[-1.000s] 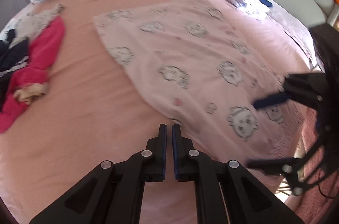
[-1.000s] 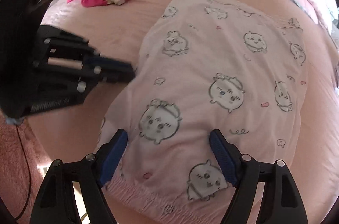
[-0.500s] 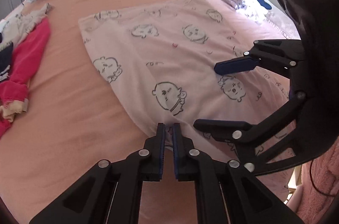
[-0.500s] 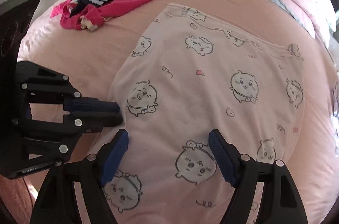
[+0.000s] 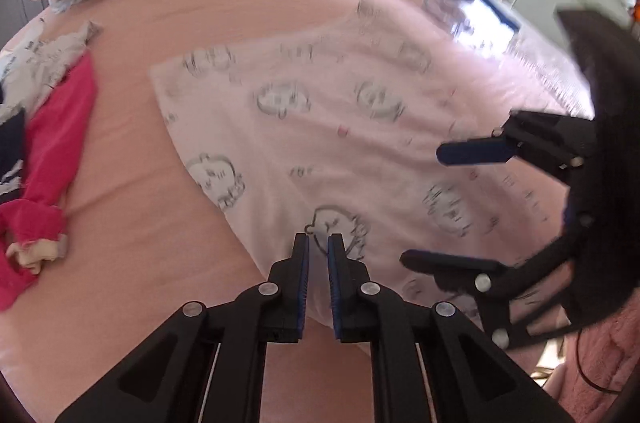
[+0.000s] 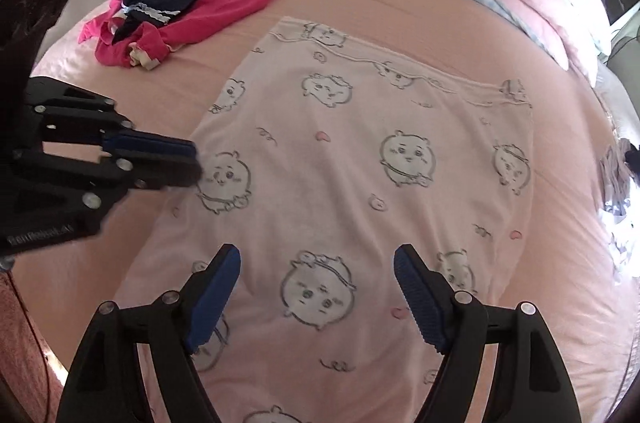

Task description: Fold clothes

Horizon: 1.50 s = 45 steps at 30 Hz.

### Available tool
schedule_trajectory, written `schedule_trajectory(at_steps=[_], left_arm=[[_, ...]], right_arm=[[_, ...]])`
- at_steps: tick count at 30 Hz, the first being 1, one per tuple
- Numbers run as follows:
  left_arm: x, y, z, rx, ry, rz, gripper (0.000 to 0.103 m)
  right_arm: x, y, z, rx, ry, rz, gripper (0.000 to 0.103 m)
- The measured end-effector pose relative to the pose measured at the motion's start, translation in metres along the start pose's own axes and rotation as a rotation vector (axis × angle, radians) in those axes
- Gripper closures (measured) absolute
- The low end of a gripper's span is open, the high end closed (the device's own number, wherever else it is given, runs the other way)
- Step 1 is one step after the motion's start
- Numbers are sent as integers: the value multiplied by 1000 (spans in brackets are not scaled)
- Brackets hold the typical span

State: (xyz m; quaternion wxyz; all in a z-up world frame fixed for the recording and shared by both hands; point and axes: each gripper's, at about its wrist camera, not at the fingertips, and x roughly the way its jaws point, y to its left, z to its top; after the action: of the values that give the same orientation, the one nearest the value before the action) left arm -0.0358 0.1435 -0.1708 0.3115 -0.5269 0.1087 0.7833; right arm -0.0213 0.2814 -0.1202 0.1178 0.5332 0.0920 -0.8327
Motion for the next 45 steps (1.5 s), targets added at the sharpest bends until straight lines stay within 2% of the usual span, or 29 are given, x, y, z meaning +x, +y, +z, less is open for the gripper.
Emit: schedule_trajectory(at_steps=[2, 4, 6, 8, 12, 15, 19, 21, 22, 25, 28, 30, 32, 34, 35, 36, 37, 39, 40, 41, 43, 44, 45], left_arm=[[-3, 8, -2, -3, 44, 14, 93], [-12, 18, -7, 0, 95, 102, 93], [-23, 31, -14, -38, 64, 106, 93], [-29, 39, -15, -80, 21, 65, 93], [-24, 28, 0, -70, -70, -33, 93], [-13, 20, 3, -51, -82, -47, 93], [-2, 18, 8, 17, -6, 82, 91], [-8, 31, 5, 7, 32, 250, 91], [-12, 42, 2, -26, 29, 281, 91], [-31, 71, 2, -186, -42, 156, 91], [-38, 54, 12, -151, -109, 48, 92], [-24, 34, 19, -82, -77, 43, 92], [-6, 24, 20, -25, -16, 82, 91], [-4, 34, 19, -48, -3, 91, 91], [-8, 42, 19, -66, 3, 169, 91], [-11, 49, 17, -66, 7, 297, 91], [-15, 58, 15, -89, 4, 360, 91], [-25, 76, 13, -207, -49, 240, 91], [-28, 76, 15, -228, -74, 194, 91], [-30, 74, 17, -232, -96, 144, 91], [-29, 60, 23, -195, -129, 34, 91], [-23, 55, 26, -167, -123, 19, 91], [-12, 50, 30, -127, -88, 61, 91]], right_arm=[[27, 13, 13, -12, 25, 4, 25], [37, 17, 20, -8, 30, -2, 25], [34, 12, 23, 15, 9, -12, 25], [33, 4, 28, 33, -19, -30, 24], [43, -7, 45, 68, -16, 3, 24], [46, -15, 51, 76, -16, -16, 24], [57, -24, 43, 42, 24, -29, 24], [56, -29, 40, 20, 22, -46, 24], [54, -30, 40, 22, 20, -54, 24], [46, -32, 44, 40, -7, -37, 24], [39, -34, 47, 59, -33, -21, 24], [41, -26, 52, 40, -34, -4, 24], [51, -15, 57, 10, -8, -16, 24], [57, -20, 55, 11, 17, -32, 24], [59, -24, 54, 16, 29, -40, 24], [59, -31, 51, 21, 38, -60, 24], [57, -38, 49, 29, 41, -77, 24], [53, -53, 45, 47, 44, -94, 21], [49, -57, 45, 49, 31, -110, 21], [45, -58, 46, 40, 7, -121, 21], [42, -54, 52, 38, -28, -69, 21], [41, -52, 55, 41, -44, -36, 21], [43, -50, 60, 47, -51, 7, 21]])
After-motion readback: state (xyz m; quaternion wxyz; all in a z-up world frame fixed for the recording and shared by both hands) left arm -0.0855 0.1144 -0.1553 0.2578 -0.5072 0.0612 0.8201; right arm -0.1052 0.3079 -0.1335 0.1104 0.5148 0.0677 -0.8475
